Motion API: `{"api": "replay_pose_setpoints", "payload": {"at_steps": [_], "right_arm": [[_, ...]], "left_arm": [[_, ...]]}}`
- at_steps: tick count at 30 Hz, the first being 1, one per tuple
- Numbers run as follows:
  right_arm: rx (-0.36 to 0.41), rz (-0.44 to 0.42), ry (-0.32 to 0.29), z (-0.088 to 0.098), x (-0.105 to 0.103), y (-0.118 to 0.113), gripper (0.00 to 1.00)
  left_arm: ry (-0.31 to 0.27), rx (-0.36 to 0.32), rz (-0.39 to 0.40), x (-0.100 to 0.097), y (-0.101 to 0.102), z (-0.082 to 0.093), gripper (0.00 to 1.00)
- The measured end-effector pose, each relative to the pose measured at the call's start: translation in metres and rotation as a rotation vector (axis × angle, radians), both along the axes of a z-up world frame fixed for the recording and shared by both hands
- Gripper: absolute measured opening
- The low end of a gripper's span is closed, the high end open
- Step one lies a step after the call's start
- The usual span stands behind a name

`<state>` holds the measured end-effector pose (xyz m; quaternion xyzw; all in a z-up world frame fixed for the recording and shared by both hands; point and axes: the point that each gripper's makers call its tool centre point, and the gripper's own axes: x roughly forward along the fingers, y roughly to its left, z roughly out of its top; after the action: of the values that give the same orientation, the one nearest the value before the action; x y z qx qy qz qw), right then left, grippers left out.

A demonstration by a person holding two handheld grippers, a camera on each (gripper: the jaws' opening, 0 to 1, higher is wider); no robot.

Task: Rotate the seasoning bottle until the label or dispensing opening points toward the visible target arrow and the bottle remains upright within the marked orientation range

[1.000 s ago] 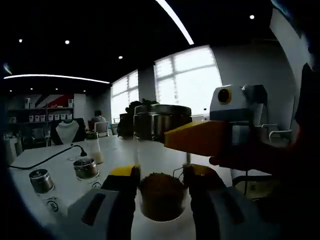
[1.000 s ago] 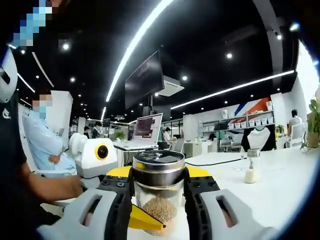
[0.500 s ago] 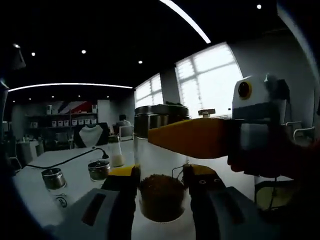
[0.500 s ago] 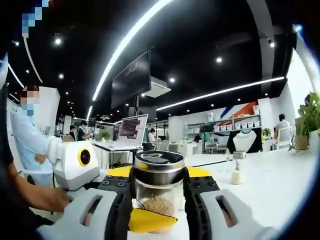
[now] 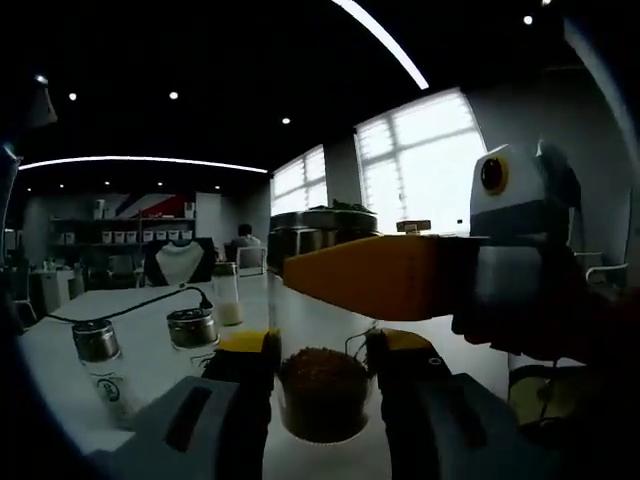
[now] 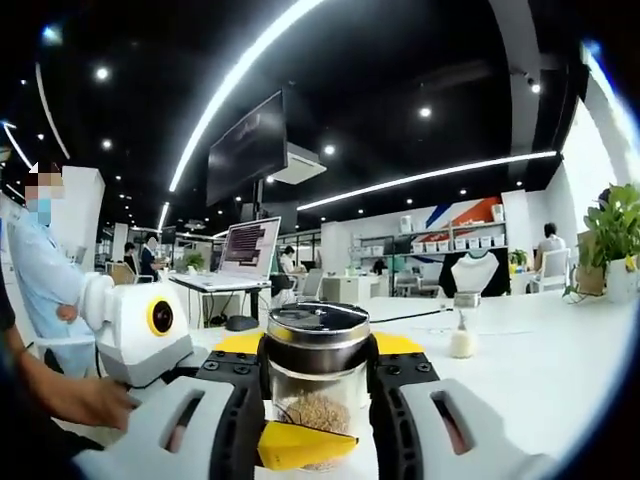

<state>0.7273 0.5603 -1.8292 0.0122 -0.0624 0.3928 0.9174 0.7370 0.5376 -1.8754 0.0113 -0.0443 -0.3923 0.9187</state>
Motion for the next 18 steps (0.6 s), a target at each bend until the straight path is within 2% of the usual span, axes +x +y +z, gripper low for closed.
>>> {"api": "replay_pose_setpoints", "payload": {"at_steps": [3, 5, 7, 10, 14, 18], "right_arm": [[0.003, -0.011, 0.007, -0.001, 0.001, -0.001, 0.36], [-0.001, -0.011, 0.012, -0.002, 0.004, -0.001, 0.36], [0.015, -0.008, 0.022, -0.001, 0.007, -0.004, 0.36], [0.030, -0.011, 0.020, 0.002, 0.011, -0.010, 0.36], [0.026, -0.011, 0.007, 0.005, 0.019, -0.018, 0.36], [0.016, -0.018, 0.012, 0.003, 0.030, -0.028, 0.36]], "left_arm": [[0.015, -0.022, -0.033, 0.000, 0.000, -0.001, 0.43], [0.017, -0.008, -0.058, -0.001, -0.001, -0.003, 0.43], [0.002, 0.032, -0.045, 0.000, 0.001, -0.006, 0.49], [-0.002, 0.039, -0.037, 0.002, 0.005, -0.005, 0.57], [-0.028, -0.003, -0.017, 0.005, 0.023, 0.008, 0.59], [-0.016, -0.017, -0.001, 0.010, 0.035, 0.012, 0.67]]}}
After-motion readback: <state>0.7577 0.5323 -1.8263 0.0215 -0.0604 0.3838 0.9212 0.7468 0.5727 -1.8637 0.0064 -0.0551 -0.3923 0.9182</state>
